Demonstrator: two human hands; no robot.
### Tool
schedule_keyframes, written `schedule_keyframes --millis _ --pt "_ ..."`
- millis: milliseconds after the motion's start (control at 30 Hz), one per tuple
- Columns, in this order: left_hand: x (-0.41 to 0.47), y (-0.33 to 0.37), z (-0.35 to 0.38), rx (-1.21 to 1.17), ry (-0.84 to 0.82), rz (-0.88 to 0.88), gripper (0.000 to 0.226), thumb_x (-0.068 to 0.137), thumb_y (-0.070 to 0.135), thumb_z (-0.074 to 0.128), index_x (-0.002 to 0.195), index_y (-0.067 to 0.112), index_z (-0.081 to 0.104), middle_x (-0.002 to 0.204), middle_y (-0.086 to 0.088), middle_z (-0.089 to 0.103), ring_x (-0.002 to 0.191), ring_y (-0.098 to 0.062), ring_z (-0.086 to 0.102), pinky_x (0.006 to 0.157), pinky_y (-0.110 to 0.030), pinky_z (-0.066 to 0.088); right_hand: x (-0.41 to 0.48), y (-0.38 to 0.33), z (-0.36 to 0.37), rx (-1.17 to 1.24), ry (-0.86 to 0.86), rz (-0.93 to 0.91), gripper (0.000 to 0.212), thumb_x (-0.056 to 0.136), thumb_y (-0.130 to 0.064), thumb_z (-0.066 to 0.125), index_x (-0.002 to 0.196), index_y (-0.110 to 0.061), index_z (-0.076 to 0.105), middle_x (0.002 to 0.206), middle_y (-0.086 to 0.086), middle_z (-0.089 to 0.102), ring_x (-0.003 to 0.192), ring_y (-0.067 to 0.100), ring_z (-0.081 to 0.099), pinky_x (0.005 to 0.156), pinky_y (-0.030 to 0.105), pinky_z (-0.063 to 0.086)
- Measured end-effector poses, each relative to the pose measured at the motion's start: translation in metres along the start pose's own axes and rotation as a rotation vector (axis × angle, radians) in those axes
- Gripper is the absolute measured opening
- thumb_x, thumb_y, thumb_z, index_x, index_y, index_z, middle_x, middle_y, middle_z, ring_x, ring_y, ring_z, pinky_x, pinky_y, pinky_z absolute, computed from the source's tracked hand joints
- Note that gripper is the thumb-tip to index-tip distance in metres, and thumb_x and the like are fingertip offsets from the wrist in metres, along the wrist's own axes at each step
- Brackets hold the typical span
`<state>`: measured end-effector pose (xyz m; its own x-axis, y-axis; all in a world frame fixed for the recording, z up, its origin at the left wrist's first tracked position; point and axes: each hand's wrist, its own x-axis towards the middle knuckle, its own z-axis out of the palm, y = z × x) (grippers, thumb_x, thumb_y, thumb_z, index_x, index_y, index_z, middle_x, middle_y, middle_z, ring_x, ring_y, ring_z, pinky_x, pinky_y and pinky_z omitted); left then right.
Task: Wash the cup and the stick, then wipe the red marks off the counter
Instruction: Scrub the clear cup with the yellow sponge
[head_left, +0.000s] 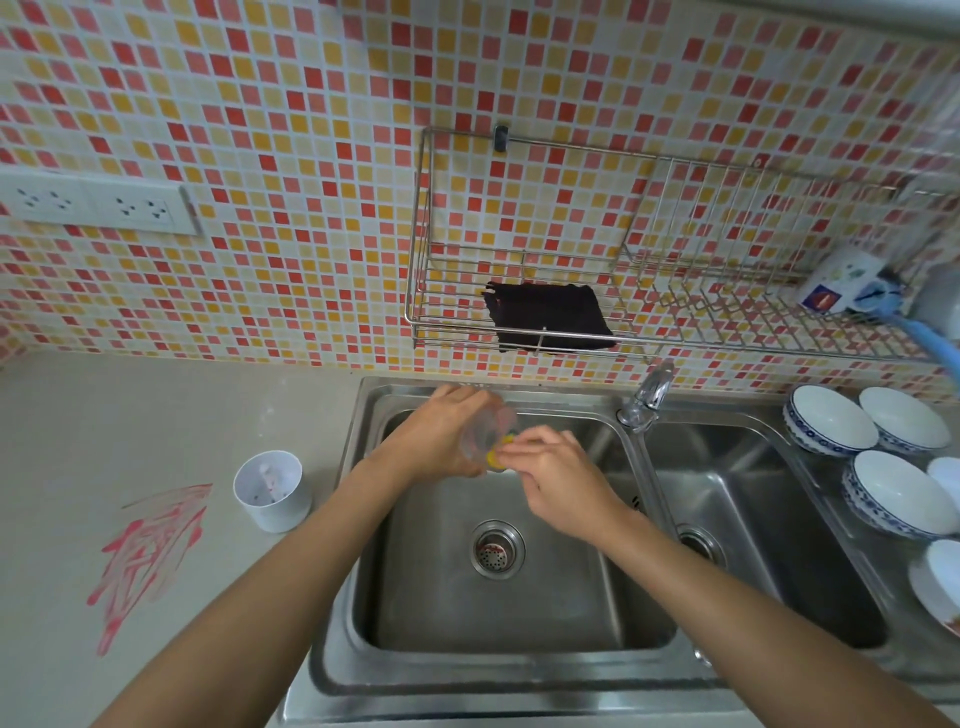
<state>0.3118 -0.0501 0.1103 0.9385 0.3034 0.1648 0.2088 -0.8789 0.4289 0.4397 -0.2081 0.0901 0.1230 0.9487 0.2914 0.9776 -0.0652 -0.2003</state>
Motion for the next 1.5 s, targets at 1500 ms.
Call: schedule_keyframes --millis 1500 --pt "0.011 -0.029 0.025 -0.012 0.138 0.083 0.075 0.064 0.029 0.086 0.131 0.020 0.053 0.129 0.002 0.053 0.120 -0.015 0.042 0.099 -0.019 0.029 0.021 -0.003 0.012 -0.083 -0.007 -0.060 0.039 0.072 0.001 0.068 0.101 -0.024 0.074 0.103 -0.011 0.072 0.101 0.019 0.062 0.077 0.029 0.041"
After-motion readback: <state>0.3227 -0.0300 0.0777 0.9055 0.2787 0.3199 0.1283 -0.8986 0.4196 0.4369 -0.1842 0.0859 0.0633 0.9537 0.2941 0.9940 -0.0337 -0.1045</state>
